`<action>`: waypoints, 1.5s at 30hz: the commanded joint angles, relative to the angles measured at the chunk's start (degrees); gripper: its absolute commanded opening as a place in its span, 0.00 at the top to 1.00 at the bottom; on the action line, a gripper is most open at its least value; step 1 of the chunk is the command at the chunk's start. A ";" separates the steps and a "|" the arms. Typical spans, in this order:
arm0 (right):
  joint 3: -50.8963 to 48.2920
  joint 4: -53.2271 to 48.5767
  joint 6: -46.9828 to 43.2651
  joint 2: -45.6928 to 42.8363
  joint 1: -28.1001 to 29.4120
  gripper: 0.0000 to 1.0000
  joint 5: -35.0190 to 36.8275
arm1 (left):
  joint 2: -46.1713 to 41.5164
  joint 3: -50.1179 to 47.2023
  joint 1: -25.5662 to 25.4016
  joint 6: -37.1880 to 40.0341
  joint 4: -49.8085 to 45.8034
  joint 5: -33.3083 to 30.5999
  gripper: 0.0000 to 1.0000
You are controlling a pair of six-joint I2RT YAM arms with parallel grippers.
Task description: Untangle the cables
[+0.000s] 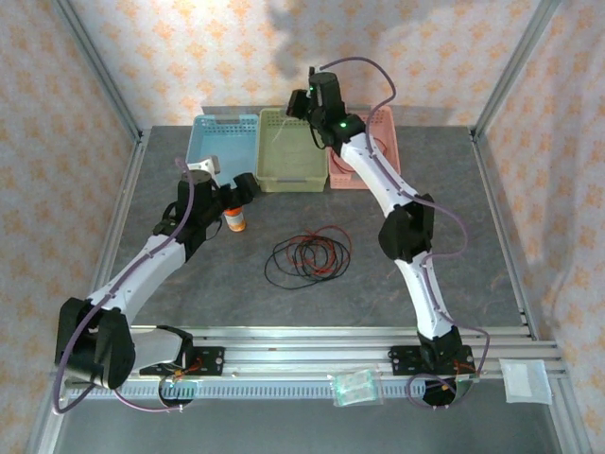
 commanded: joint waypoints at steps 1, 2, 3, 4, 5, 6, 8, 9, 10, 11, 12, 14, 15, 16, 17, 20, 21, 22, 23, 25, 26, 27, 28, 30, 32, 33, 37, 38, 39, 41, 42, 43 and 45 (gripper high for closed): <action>1.76 1.90 0.71 2.95 0.12 1.00 0.79 | 0.21 1.16 0.47 0.54 1.96 1.08 0.03; 1.76 1.39 1.00 3.50 0.02 0.98 0.70 | 0.23 0.85 0.47 0.53 1.87 1.24 0.03; 1.76 0.97 1.33 3.90 -0.20 0.95 0.63 | 0.21 0.51 0.41 0.53 1.78 1.39 0.04; 1.76 0.49 1.55 4.27 -0.33 0.89 0.24 | 0.20 -0.01 0.31 0.53 1.78 1.37 0.03; 1.67 0.10 1.78 4.38 -0.50 0.84 -0.10 | 0.08 -0.60 0.25 0.53 1.83 1.29 0.04; 1.67 -0.13 1.74 4.47 -0.52 0.78 -0.27 | -0.08 -1.16 0.09 0.62 1.78 1.31 0.04; 1.75 -0.78 1.36 4.18 -0.60 0.66 -0.58 | -0.39 -2.48 -0.36 0.62 2.04 1.10 0.04; 1.71 -1.17 1.11 3.90 -0.68 0.63 -0.70 | -0.50 -2.86 -0.72 0.67 1.90 0.85 0.04; 1.69 -1.69 0.68 3.50 -0.69 0.60 -0.64 | -0.51 -3.17 -1.22 0.79 1.51 0.39 0.05; 1.62 -2.38 0.31 2.97 -0.77 0.58 -0.34 | -0.67 -3.29 -1.91 0.98 1.09 -0.29 0.05; 1.67 -3.13 -0.02 2.52 -0.78 0.57 0.03 | -0.88 -3.44 -2.72 1.21 0.55 -1.04 0.05; 1.42 -5.17 -0.93 1.15 -0.87 0.57 0.65 | -1.49 -3.82 -4.90 1.48 -0.45 -3.10 0.05; 1.05 -6.13 -1.50 0.37 -0.86 0.57 0.79 | -1.74 -3.96 -5.70 1.50 -1.02 -4.02 0.06; 0.24 -7.17 -1.91 -0.71 -0.87 0.57 0.65 | -2.00 -4.12 -7.00 1.50 -1.71 -5.10 0.06; -1.32 -8.00 -2.35 -2.01 -0.87 0.57 0.55 | -2.25 -4.18 -8.07 1.50 -2.40 -6.29 0.06; -8.97 -8.83 -3.29 -7.76 -0.77 0.58 -0.09 | -3.09 -4.26 -11.88 1.26 -4.98 -9.38 0.08; -12.32 -8.38 -3.42 -10.02 -0.71 0.59 -0.09 | -3.39 -4.42 -13.01 1.03 -5.67 -10.27 0.08; -16.62 -7.11 -3.61 -12.76 -0.61 0.59 -0.08 | -3.86 -4.72 -14.07 0.60 -6.30 -11.16 0.08; -21.83 -5.28 -3.71 -16.14 -0.52 0.59 0.00 | -4.27 -5.16 -15.08 0.08 -6.63 -11.83 0.09; -31.88 -1.46 -3.77 -21.97 -0.26 0.59 0.08 | -5.18 -6.34 -16.66 -1.13 -6.91 -12.69 0.09; -36.47 0.20 -3.64 -24.82 -0.25 0.60 0.21 | -5.60 -7.06 -17.50 -1.67 -6.85 -13.07 0.09; -40.10 1.18 -3.39 -27.09 -0.21 0.60 0.65 | -5.86 -7.66 -18.30 -2.07 -6.97 -13.59 0.09; -44.10 2.18 -3.08 -29.71 -0.17 0.61 1.21 | -6.06 -8.15 -19.12 -2.31 -7.24 -14.41 0.09; -51.28 3.95 -2.42 -34.32 -0.16 0.63 2.56 | -5.97 -8.67 -20.99 -2.51 -8.28 -16.48 0.10; -58.48 5.89 -1.79 -38.72 -0.16 0.64 3.25 | -5.63 -9.55 -22.79 -2.22 -8.42 -17.38 0.10; -61.52 6.28 -1.54 -40.63 -0.16 0.64 3.50 | -5.49 -9.93 -23.46 -2.24 -8.50 -17.87 0.10; -72.99 7.57 0.23 -47.73 -0.16 0.65 3.79 | -4.31 -11.51 -25.92 -3.04 -9.59 -19.70 0.10; -75.69 7.69 0.68 -49.29 -0.08 0.65 3.45 | -3.97 -11.80 -26.31 -3.27 -10.23 -20.03 0.10; -78.00 7.50 0.77 -50.70 0.08 0.65 3.09 | -3.47 -12.04 -26.87 -3.33 -10.89 -20.46 0.10; -81.48 6.40 0.86 -52.70 0.96 0.65 3.85 | -2.92 -12.95 -27.76 -5.62 -11.81 -21.22 0.11; -83.09 5.78 0.74 -53.52 1.90 0.64 4.49 | -2.80 -13.67 -28.06 -6.25 -11.84 -21.25 0.14; -84.54 5.20 0.72 -54.17 3.05 0.64 4.89 | -2.61 -14.36 -28.18 -6.77 -11.76 -20.89 0.16; -86.89 4.33 1.17 -54.92 5.25 0.64 5.43 | -2.11 -15.49 -28.18 -7.52 -11.67 -20.09 0.23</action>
